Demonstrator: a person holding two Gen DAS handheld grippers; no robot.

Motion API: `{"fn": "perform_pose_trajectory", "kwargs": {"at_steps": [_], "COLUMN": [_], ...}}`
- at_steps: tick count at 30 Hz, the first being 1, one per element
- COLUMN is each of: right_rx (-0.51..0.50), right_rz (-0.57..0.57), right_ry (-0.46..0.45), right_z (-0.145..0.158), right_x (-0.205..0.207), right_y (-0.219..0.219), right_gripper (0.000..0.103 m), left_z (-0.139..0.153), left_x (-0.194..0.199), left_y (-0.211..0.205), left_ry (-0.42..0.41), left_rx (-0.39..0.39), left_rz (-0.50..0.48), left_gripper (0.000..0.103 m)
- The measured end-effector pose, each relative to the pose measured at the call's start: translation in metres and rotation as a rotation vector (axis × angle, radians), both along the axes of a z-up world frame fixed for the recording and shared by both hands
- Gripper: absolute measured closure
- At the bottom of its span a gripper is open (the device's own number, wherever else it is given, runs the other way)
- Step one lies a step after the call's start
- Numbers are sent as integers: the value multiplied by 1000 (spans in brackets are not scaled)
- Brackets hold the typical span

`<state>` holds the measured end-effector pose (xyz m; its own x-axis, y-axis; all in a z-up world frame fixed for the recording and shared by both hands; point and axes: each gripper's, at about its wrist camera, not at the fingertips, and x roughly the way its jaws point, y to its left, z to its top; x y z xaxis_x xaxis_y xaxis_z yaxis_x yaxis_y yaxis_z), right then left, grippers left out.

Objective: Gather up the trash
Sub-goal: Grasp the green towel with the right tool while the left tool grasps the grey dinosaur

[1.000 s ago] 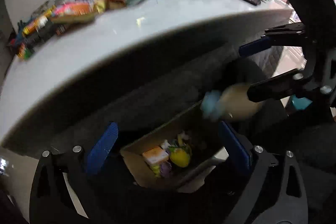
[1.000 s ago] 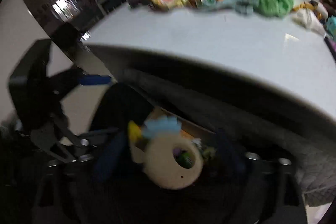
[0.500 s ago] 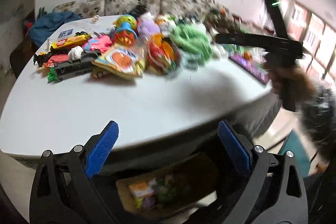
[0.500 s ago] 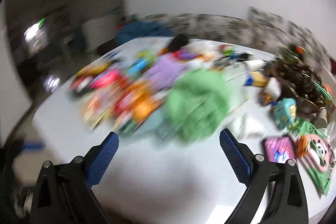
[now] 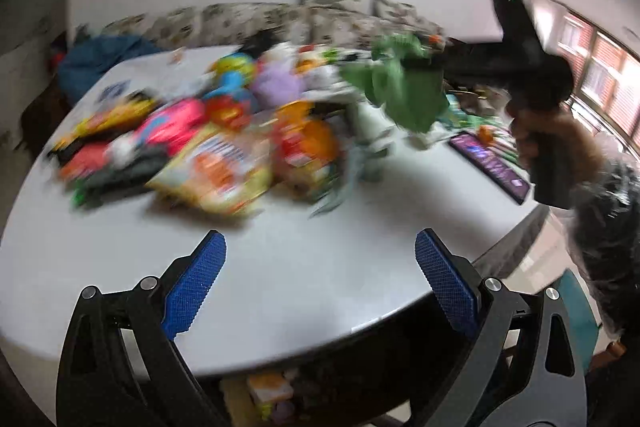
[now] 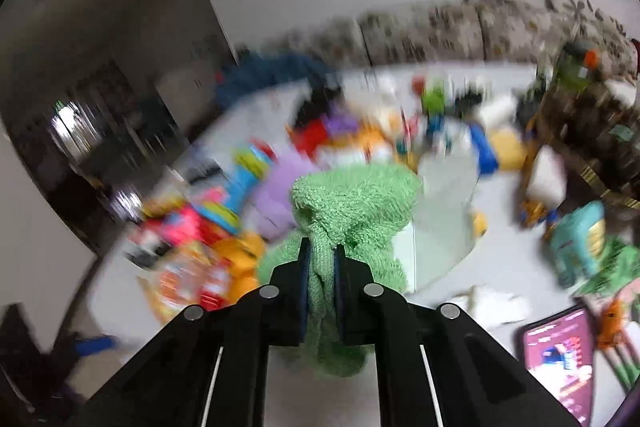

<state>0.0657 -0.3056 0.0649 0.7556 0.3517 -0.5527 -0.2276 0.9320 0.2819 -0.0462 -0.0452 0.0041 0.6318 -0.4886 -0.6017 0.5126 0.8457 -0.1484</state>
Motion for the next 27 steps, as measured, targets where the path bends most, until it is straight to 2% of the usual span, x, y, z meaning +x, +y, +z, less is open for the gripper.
{"fn": "perform_pose_trajectory", "kwargs": {"at_steps": [3,5,7,10,11,12,13,15,17,20,24,27], "right_rx": [-6,-6,-19,-28,-25,-20,-8,11,33,36,30,22], "right_rz": [-32,-52,-73,-93,-99,-103,-103,-104,-97,-78,-43,-1], "right_ry": [-97,-137,-154,-163,-163,-160,-154,-141,-122,-101,-104,-122], "right_z": [32,42,48,42,39,36,30,24,13,0,-2,5], "right_x": [-33,-56,-76,-92,-98,-102,-104,-106,-105,-105,-109,-120], "right_y": [-16,-28,-37,-54,-57,-60,-63,-69,-69,-61,-46,-35], "right_gripper": [93,93,93,92,92,92,92,92,92,92,92,92], "left_z": [5,4,-4,-22,-29,-34,-38,-41,-40,-23,34,68], "left_x": [19,36,61,94,100,104,105,104,102,92,49,9], "left_y": [-49,-80,-105,-117,-119,-124,-127,-134,-132,-113,-82,-54], "left_ry": [-42,-38,22,141,167,138,109,72,59,39,-96,-171], "left_rx": [26,56,89,97,104,160,205,251,240,141,37,-6], "left_rz": [-39,-43,-8,64,90,135,157,164,153,131,87,49], "left_gripper": [10,10,10,11,19,24,34,38,38,39,39,39]}}
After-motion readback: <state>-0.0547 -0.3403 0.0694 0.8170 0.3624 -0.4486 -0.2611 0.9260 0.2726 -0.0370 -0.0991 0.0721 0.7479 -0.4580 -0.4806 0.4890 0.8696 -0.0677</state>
